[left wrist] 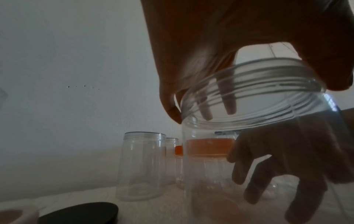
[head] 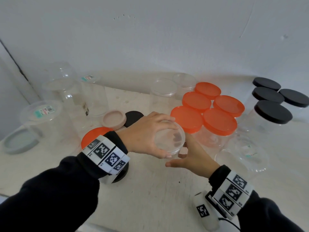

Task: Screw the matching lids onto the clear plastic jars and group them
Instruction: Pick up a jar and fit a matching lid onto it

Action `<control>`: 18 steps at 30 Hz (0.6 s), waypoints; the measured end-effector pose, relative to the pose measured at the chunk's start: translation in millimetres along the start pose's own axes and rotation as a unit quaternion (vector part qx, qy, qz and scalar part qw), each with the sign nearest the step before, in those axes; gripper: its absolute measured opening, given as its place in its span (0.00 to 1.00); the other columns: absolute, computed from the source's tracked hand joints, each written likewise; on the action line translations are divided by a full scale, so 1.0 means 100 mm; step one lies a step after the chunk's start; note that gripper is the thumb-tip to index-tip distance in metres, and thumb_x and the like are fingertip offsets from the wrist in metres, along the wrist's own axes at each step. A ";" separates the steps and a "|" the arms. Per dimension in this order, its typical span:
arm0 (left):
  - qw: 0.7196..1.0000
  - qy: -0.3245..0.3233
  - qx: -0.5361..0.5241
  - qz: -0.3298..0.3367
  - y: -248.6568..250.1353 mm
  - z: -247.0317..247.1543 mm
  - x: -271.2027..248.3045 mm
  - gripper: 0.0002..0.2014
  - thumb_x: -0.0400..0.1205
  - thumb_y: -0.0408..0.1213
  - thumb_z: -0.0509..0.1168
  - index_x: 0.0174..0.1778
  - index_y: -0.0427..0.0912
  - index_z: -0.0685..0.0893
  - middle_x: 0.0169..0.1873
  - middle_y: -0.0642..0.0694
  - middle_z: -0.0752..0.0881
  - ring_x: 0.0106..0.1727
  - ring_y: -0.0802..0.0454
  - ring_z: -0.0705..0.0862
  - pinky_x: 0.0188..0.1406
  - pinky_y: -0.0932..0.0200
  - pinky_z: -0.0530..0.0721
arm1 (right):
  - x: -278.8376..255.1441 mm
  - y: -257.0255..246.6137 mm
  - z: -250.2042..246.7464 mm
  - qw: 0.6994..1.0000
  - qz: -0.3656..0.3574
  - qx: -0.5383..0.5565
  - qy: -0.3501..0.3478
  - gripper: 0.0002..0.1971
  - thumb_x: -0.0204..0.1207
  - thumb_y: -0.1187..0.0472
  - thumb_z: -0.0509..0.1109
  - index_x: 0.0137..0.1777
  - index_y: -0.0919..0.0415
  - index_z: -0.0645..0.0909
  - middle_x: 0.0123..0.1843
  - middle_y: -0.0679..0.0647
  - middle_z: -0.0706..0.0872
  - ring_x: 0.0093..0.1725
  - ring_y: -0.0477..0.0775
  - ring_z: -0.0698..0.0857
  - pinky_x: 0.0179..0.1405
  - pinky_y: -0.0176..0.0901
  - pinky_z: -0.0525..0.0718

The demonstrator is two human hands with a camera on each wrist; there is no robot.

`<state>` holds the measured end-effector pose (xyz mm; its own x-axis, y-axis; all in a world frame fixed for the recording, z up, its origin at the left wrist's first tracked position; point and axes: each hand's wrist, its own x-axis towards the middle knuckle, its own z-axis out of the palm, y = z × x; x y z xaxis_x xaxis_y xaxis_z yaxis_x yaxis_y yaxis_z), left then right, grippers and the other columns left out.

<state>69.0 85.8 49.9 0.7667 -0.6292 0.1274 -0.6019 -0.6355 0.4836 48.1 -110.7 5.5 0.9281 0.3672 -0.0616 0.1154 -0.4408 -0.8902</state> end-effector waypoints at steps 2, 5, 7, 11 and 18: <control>1.000 0.015 -0.027 -0.002 -0.01 0.04 -0.03 0.44 0.60 0.67 0.64 0.73 0.53 0.72 0.76 0.55 0.64 0.75 0.57 0.60 0.74 0.54 0.61 | 0.00 -0.01 0.00 1.000 0.000 -0.011 -0.003 0.45 0.56 0.54 0.86 0.67 0.38 0.61 0.69 0.40 0.70 0.64 0.41 0.74 0.50 0.34 0.82; 0.993 0.045 -0.101 -0.045 -0.04 0.14 -0.12 0.50 0.56 0.67 0.70 0.75 0.62 0.57 0.75 0.59 0.58 0.77 0.61 0.55 0.77 0.57 0.59 | -0.04 -0.09 -0.08 0.998 0.000 -0.053 -0.021 0.45 0.57 0.53 0.85 0.68 0.41 0.58 0.67 0.40 0.68 0.62 0.38 0.73 0.57 0.35 0.79; 0.982 0.050 -0.165 -0.072 -0.08 0.20 -0.20 0.58 0.52 0.65 0.74 0.75 0.62 0.49 0.75 0.62 0.55 0.78 0.64 0.54 0.78 0.59 0.59 | -0.07 -0.21 -0.20 0.996 -0.006 -0.091 -0.017 0.48 0.55 0.50 0.84 0.72 0.46 0.59 0.67 0.42 0.68 0.62 0.38 0.73 0.59 0.37 0.78; 0.943 0.064 -0.301 -0.131 -0.16 0.33 -0.34 0.67 0.52 0.59 0.79 0.80 0.57 0.42 0.78 0.63 0.54 0.78 0.65 0.58 0.76 0.65 0.61 | -0.07 -0.56 -0.37 0.980 -0.053 -0.189 -0.014 0.51 0.50 0.39 0.78 0.75 0.51 0.63 0.67 0.42 0.67 0.67 0.41 0.72 0.62 0.38 0.76; 0.921 0.101 -0.351 -0.136 -0.18 0.45 -0.29 0.52 0.55 0.53 0.79 0.73 0.57 0.57 0.69 0.59 0.68 0.70 0.68 0.68 0.68 0.65 0.72 | 0.17 -1.01 -0.29 0.889 -0.077 -0.405 -0.198 0.46 0.68 0.47 0.77 0.80 0.43 0.52 0.80 0.46 0.58 0.76 0.48 0.62 0.72 0.38 0.63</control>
<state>47.9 95.6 -1.5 0.9361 -0.3490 0.0434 -0.1433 -0.2659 0.9533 62.2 -83.7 106.9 0.6995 0.6640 -0.2642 0.5972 -0.7462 -0.2942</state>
